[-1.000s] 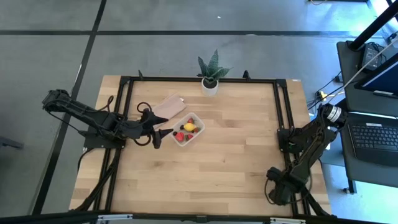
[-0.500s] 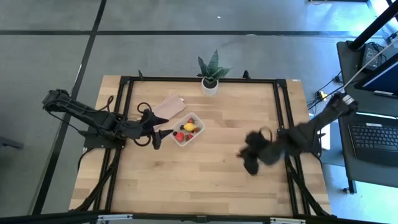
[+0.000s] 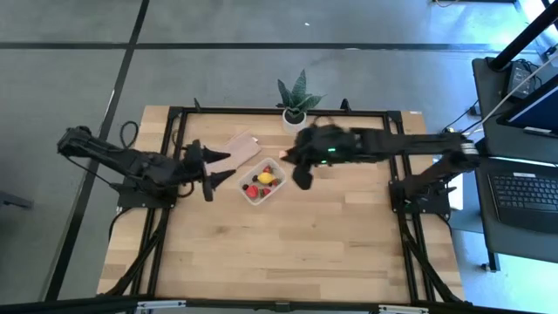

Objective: Pick and placing Produce into tupperware
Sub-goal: Put the pink peach into the transparent bin, then return to Home Position

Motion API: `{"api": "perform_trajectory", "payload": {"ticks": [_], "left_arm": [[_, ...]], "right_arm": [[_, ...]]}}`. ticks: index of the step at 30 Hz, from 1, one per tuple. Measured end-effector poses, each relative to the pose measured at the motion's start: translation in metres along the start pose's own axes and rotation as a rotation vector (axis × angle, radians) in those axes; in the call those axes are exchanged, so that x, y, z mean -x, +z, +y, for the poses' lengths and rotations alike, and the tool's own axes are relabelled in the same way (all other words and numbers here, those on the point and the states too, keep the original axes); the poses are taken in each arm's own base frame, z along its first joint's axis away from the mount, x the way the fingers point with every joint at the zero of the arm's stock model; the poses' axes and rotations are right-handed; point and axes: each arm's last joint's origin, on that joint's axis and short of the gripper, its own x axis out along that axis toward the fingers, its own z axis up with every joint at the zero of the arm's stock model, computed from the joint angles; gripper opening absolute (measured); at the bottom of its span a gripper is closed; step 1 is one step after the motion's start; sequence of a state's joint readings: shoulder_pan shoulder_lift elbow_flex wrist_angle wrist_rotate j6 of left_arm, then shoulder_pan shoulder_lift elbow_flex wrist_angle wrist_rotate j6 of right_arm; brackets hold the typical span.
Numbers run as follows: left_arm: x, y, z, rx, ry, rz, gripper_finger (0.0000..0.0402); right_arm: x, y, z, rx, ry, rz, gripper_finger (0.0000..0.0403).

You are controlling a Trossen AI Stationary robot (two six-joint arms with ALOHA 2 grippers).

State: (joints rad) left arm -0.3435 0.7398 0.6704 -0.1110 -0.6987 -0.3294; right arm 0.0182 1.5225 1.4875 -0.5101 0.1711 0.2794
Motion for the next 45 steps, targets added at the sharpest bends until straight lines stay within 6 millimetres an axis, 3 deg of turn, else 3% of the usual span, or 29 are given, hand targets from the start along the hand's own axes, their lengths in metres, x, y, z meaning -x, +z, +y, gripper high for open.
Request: {"api": "perform_trajectory", "payload": {"ticks": [3,9,15,21,28,33,41,45], "left_arm": [[0.008,0.006,0.005,-0.006,-0.01,-0.032,0.0266],[0.017,0.012,0.011,-0.023,-0.005,-0.068,0.0268],[0.019,0.014,0.013,-0.041,-0.002,-0.076,0.0264],[0.019,0.012,0.013,-0.053,0.001,-0.063,0.0268],[0.019,0.012,0.013,-0.056,0.002,-0.06,0.0264],[0.019,0.012,0.013,-0.056,0.002,-0.06,0.0268],[0.019,0.012,0.013,-0.056,0.002,-0.06,0.0264],[0.019,0.012,0.014,-0.087,0.042,-0.071,0.0268]], "right_arm": [[-0.041,-0.007,-0.005,0.029,0.022,0.094,0.0071],[-0.117,-0.04,-0.018,0.05,0.046,0.289,0.0071],[-0.159,-0.069,-0.033,0.031,0.041,0.408,0.0071],[-0.172,-0.08,-0.044,0.01,0.016,0.453,0.0071],[-0.171,-0.081,-0.048,-0.017,-0.004,0.475,0.0097],[-0.171,-0.081,-0.048,0.004,0.003,0.474,0.0145],[-0.171,-0.08,-0.05,0.004,-0.001,0.472,0.0256],[-0.154,-0.062,-0.051,0.065,0.003,0.453,0.0288]]}}
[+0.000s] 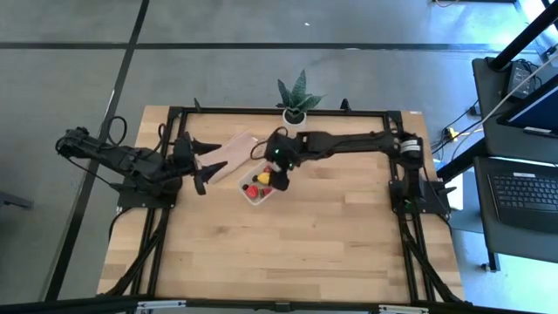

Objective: Pick and placing Produce into tupperware
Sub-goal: Return to Home Position

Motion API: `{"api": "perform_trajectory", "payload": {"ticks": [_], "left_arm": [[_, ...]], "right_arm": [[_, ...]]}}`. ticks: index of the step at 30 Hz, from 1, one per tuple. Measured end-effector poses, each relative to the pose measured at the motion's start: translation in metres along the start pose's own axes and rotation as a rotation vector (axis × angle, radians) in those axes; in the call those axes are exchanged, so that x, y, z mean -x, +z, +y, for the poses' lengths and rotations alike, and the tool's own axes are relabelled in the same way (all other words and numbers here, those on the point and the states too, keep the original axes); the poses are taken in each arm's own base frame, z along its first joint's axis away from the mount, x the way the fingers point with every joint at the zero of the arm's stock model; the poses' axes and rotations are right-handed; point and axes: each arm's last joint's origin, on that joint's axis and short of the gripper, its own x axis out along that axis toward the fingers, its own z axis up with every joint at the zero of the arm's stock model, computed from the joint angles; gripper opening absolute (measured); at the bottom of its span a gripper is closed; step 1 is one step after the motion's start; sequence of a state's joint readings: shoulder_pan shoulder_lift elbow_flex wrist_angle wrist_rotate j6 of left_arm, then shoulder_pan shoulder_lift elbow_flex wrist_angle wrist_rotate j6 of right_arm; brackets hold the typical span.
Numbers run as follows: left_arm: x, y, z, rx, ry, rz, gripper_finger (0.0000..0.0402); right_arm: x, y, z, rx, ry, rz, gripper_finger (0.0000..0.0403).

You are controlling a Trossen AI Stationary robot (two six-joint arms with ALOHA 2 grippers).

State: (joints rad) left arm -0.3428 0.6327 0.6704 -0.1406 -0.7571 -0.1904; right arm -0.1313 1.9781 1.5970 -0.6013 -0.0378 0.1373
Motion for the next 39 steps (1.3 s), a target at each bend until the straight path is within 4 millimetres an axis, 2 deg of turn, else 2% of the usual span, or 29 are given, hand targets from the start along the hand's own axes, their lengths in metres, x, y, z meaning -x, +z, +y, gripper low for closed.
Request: {"api": "perform_trajectory", "payload": {"ticks": [4,7,9,11,15,22,30,33,39], "left_arm": [[-0.001,0.001,0.003,-0.037,0.109,-0.025,0.0268],[-0.002,0.006,0.007,-0.024,0.182,-0.062,0.0268],[-0.003,0.009,0.01,-0.069,0.194,-0.076,0.0265],[-0.005,0.012,0.011,-0.117,0.135,-0.089,0.0264],[-0.012,0.015,0.017,-0.159,0.038,-0.101,0.0267],[-0.02,0.017,0.049,-0.18,0.241,-0.079,0.0265],[0.002,0.026,0.074,-0.194,0.388,-0.144,0.0268],[0.007,0.012,0.08,-0.19,0.415,-0.142,0.0266],[0.008,-0.037,0.089,-0.086,0.434,-0.136,0.0264]], "right_arm": [[0.059,0.02,0.001,0.112,-0.102,-0.174,0.0296],[0.111,0.024,-0.001,0.147,-0.203,-0.294,0.0296],[0.143,0.024,-0.005,0.14,-0.241,-0.365,0.0297],[0.172,0.021,-0.01,0.133,-0.254,-0.427,0.0297],[0.206,0.002,-0.023,0.122,-0.29,-0.476,0.0297],[0.236,-0.053,-0.047,0.005,-0.36,-0.516,0.0297],[0.251,-0.13,-0.054,-0.092,-0.472,-0.706,0.0297],[0.245,-0.157,-0.057,-0.085,-0.488,-0.785,0.0297],[0.232,-0.201,-0.063,-0.114,-0.527,-0.937,0.0297]]}}
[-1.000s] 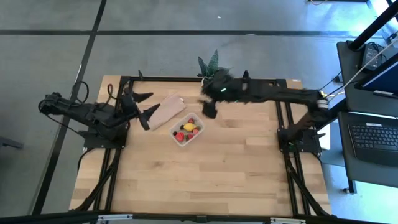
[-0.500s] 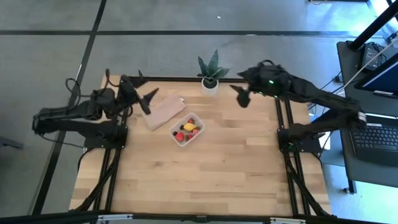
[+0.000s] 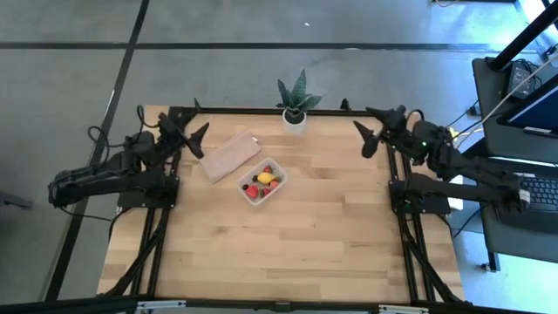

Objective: Pick and placing Produce into tupperware
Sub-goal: Return to Home Position

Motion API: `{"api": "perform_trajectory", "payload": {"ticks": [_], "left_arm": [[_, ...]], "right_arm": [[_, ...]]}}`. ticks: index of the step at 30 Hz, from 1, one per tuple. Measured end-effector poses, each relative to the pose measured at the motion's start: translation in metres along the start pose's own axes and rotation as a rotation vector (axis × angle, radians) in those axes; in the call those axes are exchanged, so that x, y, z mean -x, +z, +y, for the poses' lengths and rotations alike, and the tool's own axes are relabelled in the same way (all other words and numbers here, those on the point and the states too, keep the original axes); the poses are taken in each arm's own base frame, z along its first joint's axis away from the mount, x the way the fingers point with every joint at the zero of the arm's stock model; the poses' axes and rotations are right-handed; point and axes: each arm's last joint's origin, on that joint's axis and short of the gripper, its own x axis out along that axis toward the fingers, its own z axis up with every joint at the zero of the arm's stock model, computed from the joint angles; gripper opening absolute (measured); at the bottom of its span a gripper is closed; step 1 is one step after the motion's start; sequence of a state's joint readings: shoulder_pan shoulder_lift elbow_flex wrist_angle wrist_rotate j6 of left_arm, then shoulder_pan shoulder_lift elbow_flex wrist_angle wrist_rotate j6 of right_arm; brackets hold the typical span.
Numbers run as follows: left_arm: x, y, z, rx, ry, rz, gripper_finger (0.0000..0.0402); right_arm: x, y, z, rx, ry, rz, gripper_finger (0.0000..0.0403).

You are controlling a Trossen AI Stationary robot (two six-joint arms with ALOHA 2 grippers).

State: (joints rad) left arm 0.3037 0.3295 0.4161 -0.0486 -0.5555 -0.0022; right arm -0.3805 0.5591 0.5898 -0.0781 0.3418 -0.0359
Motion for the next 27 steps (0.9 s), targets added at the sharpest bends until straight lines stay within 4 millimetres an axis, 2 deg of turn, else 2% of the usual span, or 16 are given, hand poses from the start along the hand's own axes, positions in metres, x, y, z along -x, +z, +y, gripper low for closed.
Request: {"api": "perform_trajectory", "payload": {"ticks": [9,13,18,24,27], "left_arm": [[0.006,-0.041,0.003,0.045,-0.003,-0.007,0.0264],[0.004,-0.06,0.002,0.073,0.001,0.038,0.0264],[0.002,-0.083,0.001,0.101,0.007,0.079,0.0263],[0.0,-0.105,0.0,0.13,0.005,0.045,0.0263],[0.0,-0.108,0.0,0.146,0.014,0.054,0.0263]], "right_arm": [[0.02,-0.042,-0.015,-0.071,-0.091,-0.099,0.0297],[0.025,-0.051,-0.018,-0.085,-0.109,-0.147,0.0297],[0.027,-0.066,-0.019,-0.116,-0.114,-0.152,0.0297],[0.025,-0.092,-0.017,-0.173,-0.11,-0.18,0.0297],[0.025,-0.104,-0.017,-0.203,-0.107,-0.203,0.0297]]}}
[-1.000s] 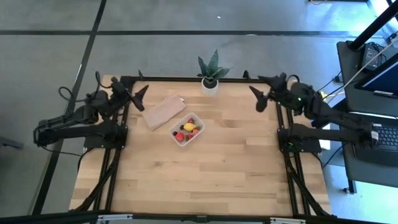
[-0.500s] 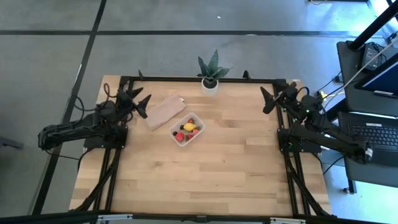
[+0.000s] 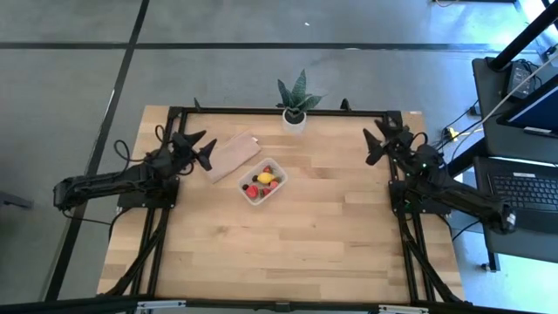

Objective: Pick and placing Produce into tupperware
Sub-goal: Return to Home Position

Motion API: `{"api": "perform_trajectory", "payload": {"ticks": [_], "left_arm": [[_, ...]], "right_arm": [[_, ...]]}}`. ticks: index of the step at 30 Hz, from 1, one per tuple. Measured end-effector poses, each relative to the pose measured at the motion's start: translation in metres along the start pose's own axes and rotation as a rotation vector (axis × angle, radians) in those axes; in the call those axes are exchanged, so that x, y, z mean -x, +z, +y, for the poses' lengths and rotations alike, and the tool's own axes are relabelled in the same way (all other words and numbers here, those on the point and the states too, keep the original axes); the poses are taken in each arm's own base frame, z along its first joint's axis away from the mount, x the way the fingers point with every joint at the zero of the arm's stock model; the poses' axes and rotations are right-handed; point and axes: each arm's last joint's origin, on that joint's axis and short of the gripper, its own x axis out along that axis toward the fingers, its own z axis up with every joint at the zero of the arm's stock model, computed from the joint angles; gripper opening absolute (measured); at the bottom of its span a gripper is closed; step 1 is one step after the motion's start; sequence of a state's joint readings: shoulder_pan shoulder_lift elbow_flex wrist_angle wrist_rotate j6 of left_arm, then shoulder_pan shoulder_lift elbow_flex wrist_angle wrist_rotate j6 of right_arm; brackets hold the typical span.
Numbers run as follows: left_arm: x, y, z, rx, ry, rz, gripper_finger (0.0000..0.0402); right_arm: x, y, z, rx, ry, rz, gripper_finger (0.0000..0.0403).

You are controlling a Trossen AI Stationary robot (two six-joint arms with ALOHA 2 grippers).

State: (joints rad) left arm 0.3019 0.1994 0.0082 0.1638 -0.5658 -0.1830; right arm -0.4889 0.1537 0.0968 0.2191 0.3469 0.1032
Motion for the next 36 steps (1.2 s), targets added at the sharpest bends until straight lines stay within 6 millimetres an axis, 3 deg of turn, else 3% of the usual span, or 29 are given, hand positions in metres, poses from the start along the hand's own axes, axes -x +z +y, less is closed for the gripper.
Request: {"api": "perform_trajectory", "payload": {"ticks": [11,36], "left_arm": [[0.0,-0.009,0.001,0.001,0.0,0.081,0.0263],[0.0,-0.009,0.001,-0.006,-0.012,0.085,0.0263]], "right_arm": [[0.003,-0.032,-0.003,-0.072,0.028,0.101,0.0297],[0.004,-0.044,-0.004,-0.026,0.028,0.23,0.0297]]}}
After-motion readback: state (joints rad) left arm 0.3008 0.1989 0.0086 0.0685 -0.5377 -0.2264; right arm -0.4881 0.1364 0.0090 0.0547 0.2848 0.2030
